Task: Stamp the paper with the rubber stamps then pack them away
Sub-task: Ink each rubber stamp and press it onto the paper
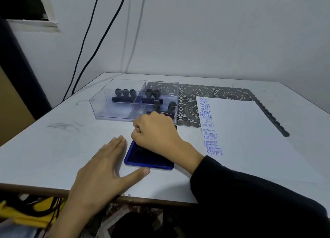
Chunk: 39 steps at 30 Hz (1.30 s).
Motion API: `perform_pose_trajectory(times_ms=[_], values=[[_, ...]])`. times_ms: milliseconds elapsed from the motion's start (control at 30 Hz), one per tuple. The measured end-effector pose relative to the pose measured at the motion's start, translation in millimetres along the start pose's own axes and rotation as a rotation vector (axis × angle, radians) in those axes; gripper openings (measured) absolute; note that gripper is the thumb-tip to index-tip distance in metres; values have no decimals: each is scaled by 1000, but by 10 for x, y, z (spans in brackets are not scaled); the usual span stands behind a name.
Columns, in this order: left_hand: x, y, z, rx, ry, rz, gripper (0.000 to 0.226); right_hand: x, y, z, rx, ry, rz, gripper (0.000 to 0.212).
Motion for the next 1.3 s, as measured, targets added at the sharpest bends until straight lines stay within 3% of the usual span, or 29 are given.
perform_pose_trajectory(times_ms=[267,400,567,733,900,1033,1200,1300], values=[[18,-30,-1,38,-25,8,115,-158,102,-176,-165,38,114,41],[34,-32,-25,-5,-39,1,117,-155,104,-143,-115,80,107,26],[-41,-28,93,-370,-76,-90,113,-340,470,171,2,-3,159,24],[-396,-103,669,-550,-292,-102,88,-740,747,624,-31,-32,-6,32],[-605,-581,1204,-324,-460,-166,76,-1082,642,857,-92,-94,-107,29],[-590,-731,1295,-39,-472,-26,67,-1156,604,901,-147,-75,-112,28],[-537,-869,1248,26,-508,179,66,-1172,609,899,-133,-82,-75,26],[-521,-935,1237,78,-484,187,66,-1175,597,915,-122,-110,-76,32]])
Point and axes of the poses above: each hand's wrist, its own x-axis towards the middle knuckle, its own y-axis out of the back of the hand, z = x × y, the point moved 6 cm from there along x, towards the middle knuckle, and after that the axes turned 15 degrees about y, right-handed, at the moved point
